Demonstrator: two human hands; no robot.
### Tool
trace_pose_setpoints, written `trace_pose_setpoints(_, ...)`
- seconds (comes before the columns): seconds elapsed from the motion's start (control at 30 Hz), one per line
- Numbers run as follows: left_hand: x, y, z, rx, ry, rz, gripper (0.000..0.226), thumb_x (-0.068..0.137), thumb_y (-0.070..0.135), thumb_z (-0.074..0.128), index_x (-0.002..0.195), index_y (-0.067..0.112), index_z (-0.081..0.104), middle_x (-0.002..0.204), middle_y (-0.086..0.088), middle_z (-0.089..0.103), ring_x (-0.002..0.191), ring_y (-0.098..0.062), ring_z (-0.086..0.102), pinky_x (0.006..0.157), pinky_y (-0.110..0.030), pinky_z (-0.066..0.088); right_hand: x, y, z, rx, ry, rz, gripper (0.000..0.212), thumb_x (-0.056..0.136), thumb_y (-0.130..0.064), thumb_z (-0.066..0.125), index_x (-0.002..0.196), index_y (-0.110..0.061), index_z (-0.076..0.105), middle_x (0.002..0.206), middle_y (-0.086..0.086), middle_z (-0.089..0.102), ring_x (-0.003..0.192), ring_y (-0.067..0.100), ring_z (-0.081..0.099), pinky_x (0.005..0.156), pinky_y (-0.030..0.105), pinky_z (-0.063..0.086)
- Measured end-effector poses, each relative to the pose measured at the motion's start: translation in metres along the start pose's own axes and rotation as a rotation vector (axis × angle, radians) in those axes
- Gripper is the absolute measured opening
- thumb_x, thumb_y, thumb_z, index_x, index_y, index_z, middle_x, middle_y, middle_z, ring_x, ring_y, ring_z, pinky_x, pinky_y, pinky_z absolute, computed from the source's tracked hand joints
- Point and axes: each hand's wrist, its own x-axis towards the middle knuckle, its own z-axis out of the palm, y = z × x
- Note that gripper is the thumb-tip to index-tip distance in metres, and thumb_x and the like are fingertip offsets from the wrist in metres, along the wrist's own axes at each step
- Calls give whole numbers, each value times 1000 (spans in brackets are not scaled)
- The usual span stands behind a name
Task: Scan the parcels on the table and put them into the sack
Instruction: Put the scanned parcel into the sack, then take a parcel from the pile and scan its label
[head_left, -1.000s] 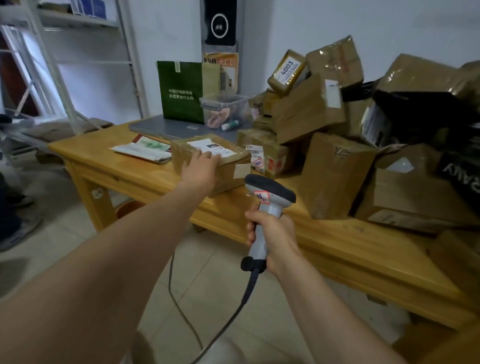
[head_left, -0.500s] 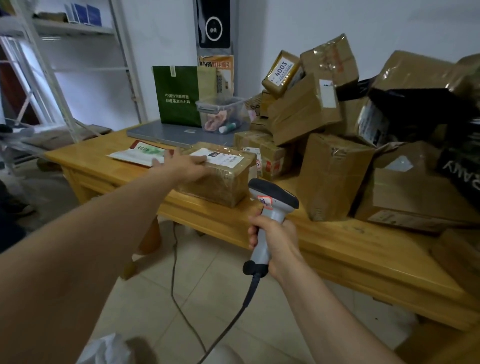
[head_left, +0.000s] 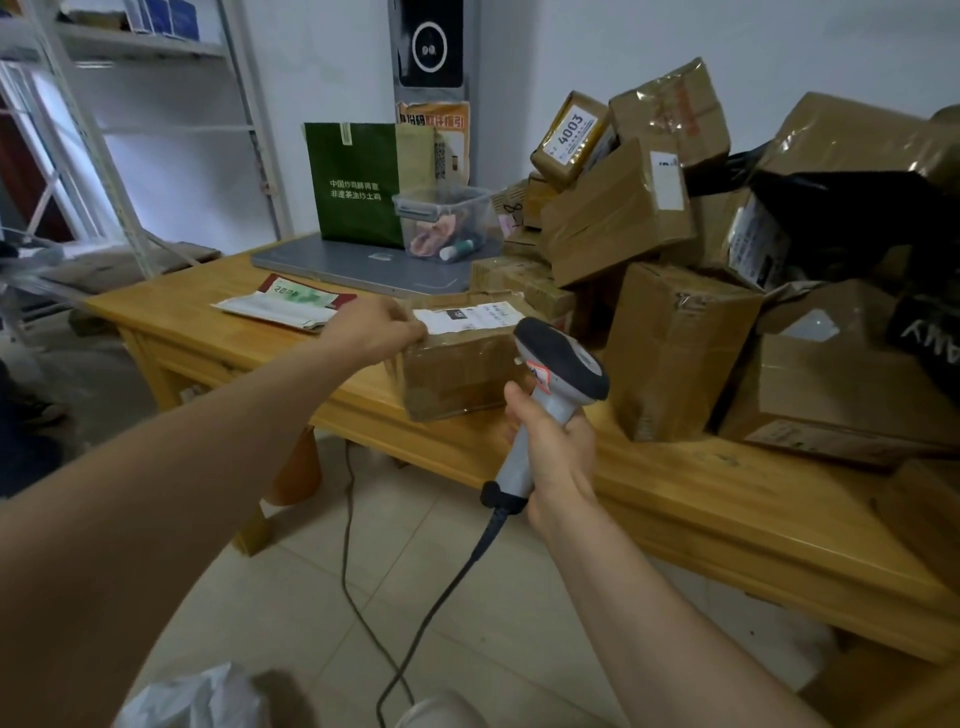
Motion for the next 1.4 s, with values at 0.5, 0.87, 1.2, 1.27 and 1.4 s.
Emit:
trace_pose_setpoints(0.5, 3, 1, 7, -415, -53, -227, 30, 87, 41, 65, 98, 13, 61, 111, -10, 63, 100, -23, 56, 88, -36, 47, 12, -9, -9, 12, -45, 58, 27, 77, -24, 79, 88, -28, 54, 95, -2, 63, 87, 17, 61, 80, 34, 49)
trace_pose_setpoints(0.87, -107, -67, 10, -1185, -554, -534, 118, 28, 33, 97, 134, 13, 48, 134, -19, 51, 115, -39, 53, 82, -51, 51, -32, 19, -31, -207, -30, 78, 31, 74, -7, 75, 102, -7, 60, 92, 11, 63, 85, 27, 61, 78, 42, 52)
trace_pose_setpoints(1.2, -182, -134, -24, -958, -151, -433, 60, 75, 12, 73, 131, 8, 52, 118, -12, 62, 102, -24, 62, 67, -30, 53, -101, 40, 18, -278, -477, 116, 13, 85, -18, 71, 84, -8, 62, 65, 5, 59, 51, 14, 55, 54, 30, 51)
trace_pose_setpoints(1.27, -191, -143, -23, -892, -105, -457, 56, 81, 9, 70, 133, 9, 49, 111, -8, 61, 97, -20, 59, 69, -27, 46, -110, 46, 28, -296, -543, 138, 14, 85, -17, 70, 87, -7, 61, 61, 5, 55, 46, 13, 49, 49, 28, 46)
trace_pose_setpoints(1.4, -204, -166, -19, -841, -20, -522, 66, 79, 10, 73, 138, 9, 45, 101, -2, 58, 91, -17, 55, 73, -26, 41, -121, 54, 42, -288, -582, 203, 8, 85, -11, 69, 88, -6, 63, 58, 3, 54, 45, 11, 48, 47, 25, 45)
